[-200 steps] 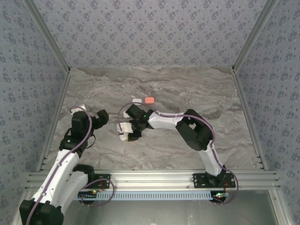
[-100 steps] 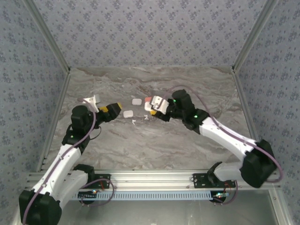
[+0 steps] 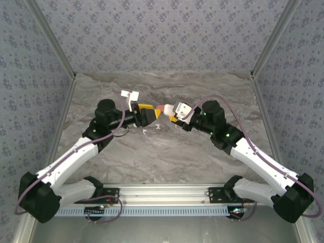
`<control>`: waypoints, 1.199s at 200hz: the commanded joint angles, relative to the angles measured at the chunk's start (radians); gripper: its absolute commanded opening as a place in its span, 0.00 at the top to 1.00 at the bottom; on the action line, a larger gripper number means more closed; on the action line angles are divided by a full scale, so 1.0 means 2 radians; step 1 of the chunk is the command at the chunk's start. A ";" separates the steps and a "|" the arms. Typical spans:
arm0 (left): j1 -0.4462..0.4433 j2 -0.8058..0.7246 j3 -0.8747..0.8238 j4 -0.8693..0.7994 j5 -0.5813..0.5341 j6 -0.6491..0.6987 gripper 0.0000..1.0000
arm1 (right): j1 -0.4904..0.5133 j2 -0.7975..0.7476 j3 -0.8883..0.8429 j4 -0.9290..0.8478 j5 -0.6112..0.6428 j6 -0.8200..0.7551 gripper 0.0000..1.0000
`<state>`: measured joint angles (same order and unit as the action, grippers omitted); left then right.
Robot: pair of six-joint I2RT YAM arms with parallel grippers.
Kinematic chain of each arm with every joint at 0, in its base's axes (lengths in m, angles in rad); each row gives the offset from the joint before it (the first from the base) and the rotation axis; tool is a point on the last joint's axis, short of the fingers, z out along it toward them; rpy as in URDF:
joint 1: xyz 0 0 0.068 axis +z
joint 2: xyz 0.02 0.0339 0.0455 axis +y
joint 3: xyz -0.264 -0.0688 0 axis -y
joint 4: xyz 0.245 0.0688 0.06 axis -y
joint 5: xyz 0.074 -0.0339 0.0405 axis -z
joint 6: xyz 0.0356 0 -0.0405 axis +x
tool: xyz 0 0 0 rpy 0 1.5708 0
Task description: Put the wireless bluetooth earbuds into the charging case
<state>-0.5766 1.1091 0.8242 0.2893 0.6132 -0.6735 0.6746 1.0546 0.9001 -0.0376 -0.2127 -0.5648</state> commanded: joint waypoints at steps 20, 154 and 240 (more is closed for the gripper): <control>-0.028 0.035 0.046 0.018 0.036 0.018 0.19 | 0.010 -0.002 0.006 0.007 0.010 0.004 0.60; -0.051 0.092 0.078 0.000 0.044 0.021 0.55 | 0.013 0.007 0.019 0.012 0.025 0.021 0.58; -0.055 0.074 0.066 0.007 0.021 0.060 0.85 | -0.042 -0.010 0.039 -0.078 -0.096 0.074 0.15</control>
<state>-0.6765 1.2949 0.9474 0.2646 0.6647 -0.6128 0.6514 1.0672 0.9424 -0.1032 -0.2523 -0.4923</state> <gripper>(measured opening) 0.237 0.781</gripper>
